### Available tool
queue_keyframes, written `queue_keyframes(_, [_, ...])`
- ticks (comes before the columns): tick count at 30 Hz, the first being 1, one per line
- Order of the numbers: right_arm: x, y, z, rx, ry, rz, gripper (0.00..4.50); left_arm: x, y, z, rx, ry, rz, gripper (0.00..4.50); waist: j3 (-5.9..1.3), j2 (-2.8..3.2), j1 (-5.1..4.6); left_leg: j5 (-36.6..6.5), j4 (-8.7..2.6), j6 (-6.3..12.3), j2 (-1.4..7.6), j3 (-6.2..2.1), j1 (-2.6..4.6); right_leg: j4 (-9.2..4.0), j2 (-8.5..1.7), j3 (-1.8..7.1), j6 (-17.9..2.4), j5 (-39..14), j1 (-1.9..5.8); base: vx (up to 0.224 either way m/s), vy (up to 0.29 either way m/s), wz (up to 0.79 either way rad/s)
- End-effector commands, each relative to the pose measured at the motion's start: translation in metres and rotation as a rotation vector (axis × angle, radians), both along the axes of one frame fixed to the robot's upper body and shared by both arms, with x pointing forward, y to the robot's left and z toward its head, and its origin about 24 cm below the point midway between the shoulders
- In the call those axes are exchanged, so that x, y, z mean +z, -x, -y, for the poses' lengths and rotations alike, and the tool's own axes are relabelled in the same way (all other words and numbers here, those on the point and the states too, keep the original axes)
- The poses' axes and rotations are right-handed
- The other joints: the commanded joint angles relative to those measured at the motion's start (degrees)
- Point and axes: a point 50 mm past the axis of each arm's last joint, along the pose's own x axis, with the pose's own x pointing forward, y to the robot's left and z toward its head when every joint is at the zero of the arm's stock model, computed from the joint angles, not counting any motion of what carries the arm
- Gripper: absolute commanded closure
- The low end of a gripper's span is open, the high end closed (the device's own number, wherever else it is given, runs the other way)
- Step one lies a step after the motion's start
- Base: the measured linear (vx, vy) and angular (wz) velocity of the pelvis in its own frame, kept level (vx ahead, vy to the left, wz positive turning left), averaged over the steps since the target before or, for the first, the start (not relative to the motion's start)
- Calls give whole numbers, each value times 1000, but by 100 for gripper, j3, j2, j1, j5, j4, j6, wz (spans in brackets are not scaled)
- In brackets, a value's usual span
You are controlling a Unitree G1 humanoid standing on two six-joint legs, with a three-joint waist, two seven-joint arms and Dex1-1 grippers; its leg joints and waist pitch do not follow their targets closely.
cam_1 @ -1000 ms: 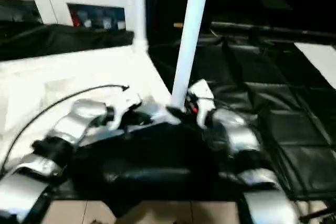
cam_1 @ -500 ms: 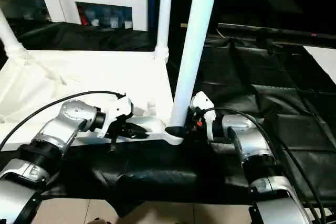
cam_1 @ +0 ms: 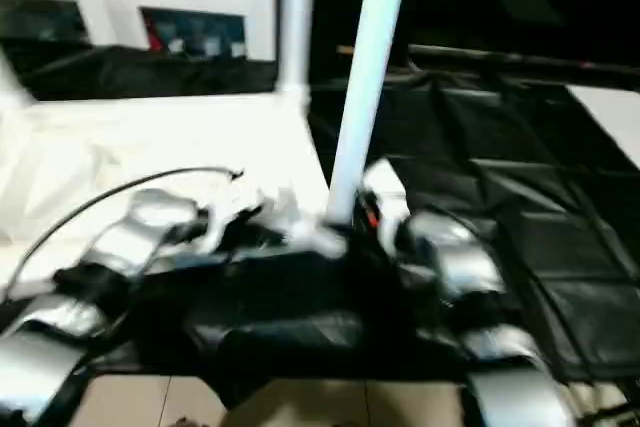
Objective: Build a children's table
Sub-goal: Rotate leg to tighten
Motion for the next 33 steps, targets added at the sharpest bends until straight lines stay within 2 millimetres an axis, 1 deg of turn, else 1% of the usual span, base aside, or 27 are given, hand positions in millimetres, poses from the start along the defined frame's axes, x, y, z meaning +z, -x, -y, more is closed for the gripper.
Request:
queue_keyframes(1, [-46, 24, -8, -23, 39, -215, 239, 16, -13, 6, 102, 36, 80, 450, -276, 34, -23, -2494, -377, -162, -13, -87, 142, -655, -229, 64, -509, -3622, 102, 0, 0, 0])
queue_keyframes(2, [-47, 22, -20, -79, 29, -208, 243, 17, -15, 12, 130, 45, 96, 450, -266, 27, -45, -2563, -389, -139, -10, -93, 130, -671, -210, 51, -463, -3631, 90, 0, 0, 0])
queue_keyframes(4, [-46, 21, -23, -93, 27, -199, 243, 17, -16, 14, 131, 47, 99, 450, -279, 52, -78, -2676, -423, -175, -3, -131, 119, -671, -210, 12, -461, -3560, 121, 0, 0, 0])
queue_keyframes(5, [-45, 21, -28, -77, -29, -202, 193, 16, -15, 16, 119, 44, 108, 450, -283, 63, -85, -2739, -447, -158, 7, -147, 119, -680, -211, -1, -501, -3397, 138, 0, 0, 0])
queue_keyframes(7, [-44, 21, -30, -73, -60, -206, 193, 15, -14, 18, 108, 39, 116, 450, -272, 75, -89, -2900, -459, -135, 12, -164, 146, -692, -207, -4, -583, -3229, 121, 0, 0, 0])
queue_keyframes(8, [-43, 21, -29, -68, -64, -199, 175, 14, -13, 19, 88, 37, 123, 450, -264, 77, -110, -2999, -476, -124, 10, -183, 140, -694, -207, -4, -637, -3136, 127, 0, 0, 0])
queue_keyframes(9, [-42, 20, -27, -68, -56, -191, 175, 13, -12, 19, 79, 36, 125, 450, -272, 74, -129, -3010, -492, -120, 11, -206, 115, -676, -214, -5, -678, -3030, 166, 0, 0, 0])
queue_keyframes(10, [-42, 20, -26, -71, -50, -187, 163, 12, -12, 20, 76, 36, 127, 450, -275, 73, -137, -3007, -500, -120, 12, -214, 106, -666, -216, -4, -700, -2974, 174, 0, 0, 0])
queue_keyframes(13, [-30, 14, -2, -84, 29, -68, 142, 11, -9, 21, 48, 56, 142, 450, -275, 46, -106, -2911, -476, -57, 11, -175, 129, -676, -237, 28, -790, -2867, 144, 0, 0, 0])
queue_keyframes(15, [-22, 14, 12, -79, 2, -37, 142, 12, -9, 21, 58, 67, 169, 450, -279, 33, -81, -2766, -470, 12, 7, -154, 112, -664, -242, 47, -831, -2764, 168, 0, 0, 0])
queue_keyframes(16, [-18, 15, 20, -74, -7, -15, 142, 12, -9, 20, 80, 79, 168, 450, -283, 2, -57, -2604, -472, 74, 12, -144, 81, -646, -243, 55, -831, -2654, 202, 0, 0, 0])
queue_keyframes(18, [-15, 16, 25, -71, -12, 0, 137, 11, -9, 19, 95, 88, 165, 405, -289, -6, -10, -2385, -457, 154, 16, -113, 78, -615, -240, 79, -892, -2466, 203, 0, 0, 0])
queue_keyframes(19, [-5, 24, 40, -10, -49, 25, 137, 15, -7, 17, 83, 135, 152, 394, -287, -5, 36, -2258, -453, 195, 21, -97, 89, -608, -241, 92, -935, -2365, 211, 0, 0, 0])
queue_keyframes(20, [3, 33, 51, 62, -67, 40, 137, 19, -5, 14, 80, 162, 146, 391, -303, 2, 146, -2037, -447, 290, 66, -84, 97, -569, -248, 116, -1025, -1925, 266, 0, 0, 0])
queue_keyframes(21, [4, 36, 52, 82, -67, 42, 137, 19, -5, 12, 81, 164, 149, 385, -316, -2, 160, -1881, -442, 372, 71, -72, 63, -513, -231, 121, -1132, -1569, 276, 51, -14, 9])
queue_keyframes(22, [5, 38, 54, 98, -65, 43, 137, 20, -5, 11, 83, 163, 153, 376, -325, 15, 155, -1840, -437, 376, 67, -72, 50, -492, -220, 119, -1165, -1483, 272, 57, -15, 1])
queue_keyframes(23, [7, 44, 56, 153, -64, 40, 137, 23, -4, 4, 97, 166, 165, 355, -336, -11, 136, -1697, -429, 380, 44, -80, -13, -468, -224, 105, -1144, -1375, 315, 57, -15, 1])
queue_keyframes(24, [9, 47, 57, 177, -70, 35, 137, 24, -3, 1, 100, 172, 163, 355, -355, -52, 128, -1463, -405, 408, 38, -88, -48, -418, -231, 101, -1155, -1166, 342, 60, -16, -7])
queue_keyframes(25, [11, 51, 57, 215, -86, 24, 137, 26, -1, -3, 104, 180, 163, 350, -363, -51, 129, -1361, -387, 433, 35, -83, -46, -394, -227, 104, -1188, -1042, 340, 64, -20, -5])
queue_keyframes(26, [12, 55, 56, 244, -102, 14, 137, 28, 1, -7, 105, 186, 163, 345, -367, -42, 125, -1168, -358, 511, 45, -78, -41, -343, -219, 116, -1308, -729, 330, 64, -20, -5])
queue_keyframes(27, [15, 58, 54, 279, -127, 6, 137, 31, 5, -13, 102, 194, 155, 334, -388, -70, 123, -909, -325, 606, 37, -61, -38, -286, -209, 113, -1432, -377, 342, 68, -24, -2])
queue_keyframes(28, [15, 58, 54, 279, -127, 6, 137, 31, 5, -13, 102, 194, 155, 322, -394, -69, 119, -777, -321, 649, 50, -61, -44, -254, -218, 116, -1504, -173, 360, 63, -19, -2])
queue_keyframes(29, [19, 62, 49, 327, -163, -1, 137, 38, 18, -23, 86, 209, 138, 312, -405, -119, 130, -519, -300, 737, 59, -45, -39, -187, -227, 118, -1635, 162, 376, 63, -19, -2])
queue_keyframes(30, [21, 63, 44, 353, -181, -4, 137, 41, 26, -30, 84, 216, 124, 307, -392, -103, 121, -389, -304, 795, 56, -54, -79, -185, -232, 120, -1654, 262, 380, 54, -18, -3])
queue_keyframes(31, [22, 64, 41, 367, -190, -5, 137, 43, 31, -33, 83, 219, 114, 307, -380, -59, 97, -371, -290, 799, 76, -28, -34, -178, -212, 127, -1712, 305, 335, 0, 0, 0])
queue_keyframes(32, [23, 64, 35, 387, -203, -9, 137, 45, 42, -40, 70, 219, 97, 299, -376, -173, 74, -438, -282, 789, 83, 4, -21, -195, -191, 117, -1704, 149, 314, 0, 0, 0])
queue_keyframes(33, [24, 63, 30, 401, -212, -8, 137, 48, 52, -46, 62, 216, 76, 284, -347, -208, 101, -557, -298, 729, 70, 14, -30, -231, -184, 113, -1610, -235, 296, 0, 0, 0])
